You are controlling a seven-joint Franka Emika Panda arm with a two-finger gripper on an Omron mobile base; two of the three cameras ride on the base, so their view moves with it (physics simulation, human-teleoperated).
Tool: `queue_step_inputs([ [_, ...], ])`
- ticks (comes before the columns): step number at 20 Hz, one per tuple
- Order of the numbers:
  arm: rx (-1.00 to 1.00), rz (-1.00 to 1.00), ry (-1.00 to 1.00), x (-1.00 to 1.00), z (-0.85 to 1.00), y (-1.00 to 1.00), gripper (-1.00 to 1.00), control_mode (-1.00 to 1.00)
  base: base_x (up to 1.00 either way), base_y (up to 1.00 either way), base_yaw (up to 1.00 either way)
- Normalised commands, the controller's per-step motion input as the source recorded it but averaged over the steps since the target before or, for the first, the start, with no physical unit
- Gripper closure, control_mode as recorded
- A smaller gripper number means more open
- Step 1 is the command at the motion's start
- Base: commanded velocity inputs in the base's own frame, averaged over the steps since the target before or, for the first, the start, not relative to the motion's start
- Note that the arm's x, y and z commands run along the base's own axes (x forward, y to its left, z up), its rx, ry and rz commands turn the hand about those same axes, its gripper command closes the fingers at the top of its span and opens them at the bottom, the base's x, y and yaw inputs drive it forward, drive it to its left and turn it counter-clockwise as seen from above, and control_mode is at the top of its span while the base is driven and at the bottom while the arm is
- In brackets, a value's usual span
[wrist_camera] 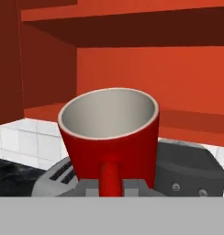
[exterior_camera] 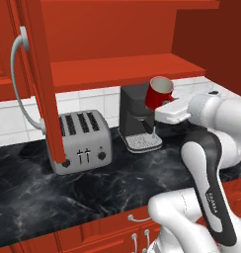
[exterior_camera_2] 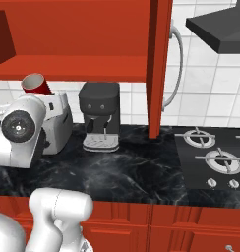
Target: Open the cabinet directly in front. Then move the liquor and the mug to the dining counter with the candle on it.
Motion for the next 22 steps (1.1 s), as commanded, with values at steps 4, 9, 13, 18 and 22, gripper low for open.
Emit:
queue_step_inputs([
  [4, 0.00, 0.00, 0.00, -0.15, 0.00, 0.00, 1.00, -1.00, 0.00, 0.00, 0.00],
  [9, 0.00, 0.00, 0.00, 0.00, 0.00, 0.00, 1.00, 1.00, -1.00, 0.00, 0.20],
  [13, 0.00, 0.00, 0.00, 0.00, 0.00, 0.00, 1.00, 1.00, -1.00, 0.00, 0.52],
  [18, 0.00, 0.00, 0.00, 0.00, 0.00, 0.00, 1.00, 1.00, -0.86, 0.00, 0.69],
  [22, 0.00, 0.00, 0.00, 0.00, 0.00, 0.00, 1.00, 1.00, -0.54, 0.00, 0.80],
])
